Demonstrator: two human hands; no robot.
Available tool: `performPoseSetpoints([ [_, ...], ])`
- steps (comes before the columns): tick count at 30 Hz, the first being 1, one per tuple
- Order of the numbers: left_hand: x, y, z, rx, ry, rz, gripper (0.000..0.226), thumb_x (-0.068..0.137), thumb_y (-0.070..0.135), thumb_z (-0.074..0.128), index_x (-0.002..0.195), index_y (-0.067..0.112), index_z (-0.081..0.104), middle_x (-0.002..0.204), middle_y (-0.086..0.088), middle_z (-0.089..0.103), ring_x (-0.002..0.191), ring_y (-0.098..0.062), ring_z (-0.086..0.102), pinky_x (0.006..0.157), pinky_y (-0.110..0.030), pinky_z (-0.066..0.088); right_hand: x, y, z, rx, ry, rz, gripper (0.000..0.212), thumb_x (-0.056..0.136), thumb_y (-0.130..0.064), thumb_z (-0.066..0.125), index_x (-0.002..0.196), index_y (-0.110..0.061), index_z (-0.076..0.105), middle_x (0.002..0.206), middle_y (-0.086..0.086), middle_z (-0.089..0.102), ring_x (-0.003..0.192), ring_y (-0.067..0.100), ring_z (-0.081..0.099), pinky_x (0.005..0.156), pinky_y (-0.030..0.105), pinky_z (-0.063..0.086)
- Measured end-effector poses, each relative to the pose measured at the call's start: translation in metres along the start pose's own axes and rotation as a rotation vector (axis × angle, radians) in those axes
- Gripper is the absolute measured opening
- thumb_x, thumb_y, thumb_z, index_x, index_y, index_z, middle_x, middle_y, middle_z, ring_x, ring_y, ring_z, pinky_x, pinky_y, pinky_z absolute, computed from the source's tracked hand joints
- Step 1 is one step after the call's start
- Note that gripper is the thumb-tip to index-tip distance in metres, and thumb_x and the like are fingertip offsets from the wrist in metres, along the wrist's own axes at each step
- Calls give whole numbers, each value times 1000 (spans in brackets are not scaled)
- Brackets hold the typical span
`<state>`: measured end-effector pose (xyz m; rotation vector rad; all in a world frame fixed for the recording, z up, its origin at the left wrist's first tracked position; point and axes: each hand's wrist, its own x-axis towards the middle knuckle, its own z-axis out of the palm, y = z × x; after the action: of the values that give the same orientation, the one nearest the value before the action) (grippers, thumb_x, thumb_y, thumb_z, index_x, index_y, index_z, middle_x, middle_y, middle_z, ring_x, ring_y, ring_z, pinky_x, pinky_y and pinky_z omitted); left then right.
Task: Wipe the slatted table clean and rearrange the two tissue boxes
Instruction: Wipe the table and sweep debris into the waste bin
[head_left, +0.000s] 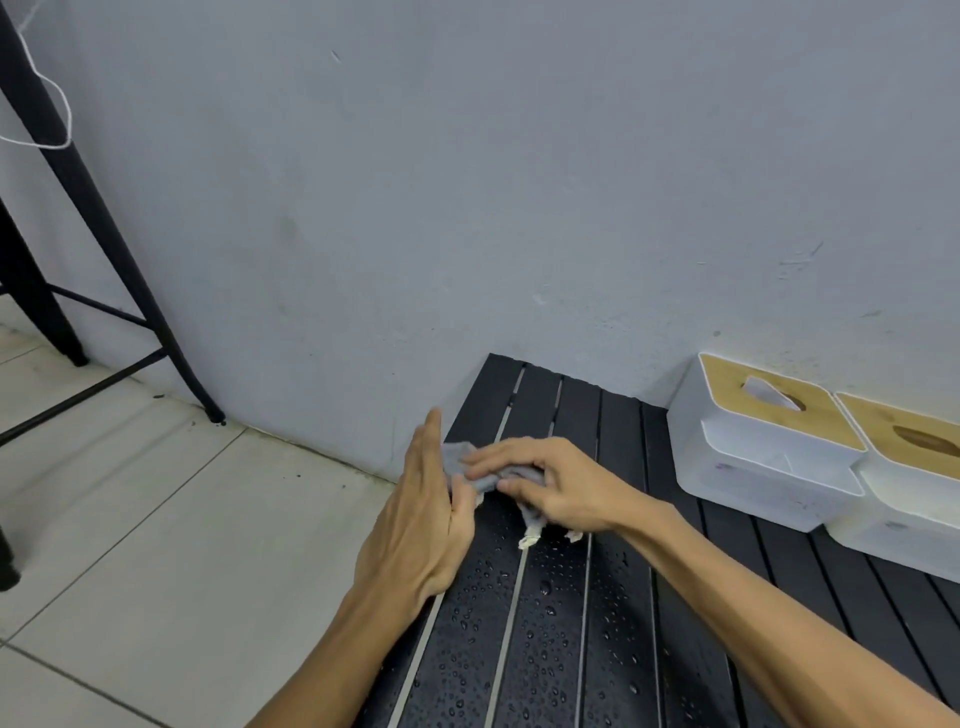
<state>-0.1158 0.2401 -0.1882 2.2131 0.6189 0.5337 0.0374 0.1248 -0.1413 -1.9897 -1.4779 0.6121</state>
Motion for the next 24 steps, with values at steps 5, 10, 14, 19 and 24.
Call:
performPoseSetpoints([
  [5, -3, 10, -8, -56, -5, -11, 58, 102, 42, 21, 153, 42, -6, 164, 7, 13, 139, -16, 39, 94, -26, 32, -13, -6, -23, 271, -18, 129, 25, 95, -16, 67, 118, -21, 71, 113, 1, 72, 100, 29, 70, 89, 47, 58],
  [10, -5, 14, -9, -15, -6, -30, 56, 102, 47, 18, 153, 42, -4, 164, 7, 14, 143, -18, 33, 108, -37, 33, 11, 13, -39, 150, 242, 337, 11, 89, -16, 72, 99, -17, 74, 98, 3, 71, 89, 15, 66, 79, 27, 55],
  [14, -4, 13, -7, -11, 14, -22, 56, 102, 47, 18, 154, 40, -2, 164, 6, 13, 145, -16, 30, 110, -37, 31, 19, 13, -39, -115, 521, 269, 11, 91, -24, 67, 96, -19, 76, 95, -7, 73, 90, 12, 68, 85, 36, 57],
  [19, -4, 11, -7, -6, 12, -11, 56, 102, 47, 18, 154, 38, -1, 164, 5, 13, 146, -15, 27, 111, -35, 29, -10, -3, -52, -250, 101, 50, 49, 72, -55, 79, 112, -29, 69, 120, -12, 62, 112, 6, 56, 99, 28, 45],
  [24, -3, 10, -6, 5, 6, -15, 55, 103, 46, 18, 154, 37, 0, 164, 4, 15, 145, -16, 29, 111, -35, 29, -22, 17, -60, -397, -38, 129, 47, 69, -29, 89, 112, -29, 68, 116, -9, 61, 105, 9, 57, 95, 34, 49],
])
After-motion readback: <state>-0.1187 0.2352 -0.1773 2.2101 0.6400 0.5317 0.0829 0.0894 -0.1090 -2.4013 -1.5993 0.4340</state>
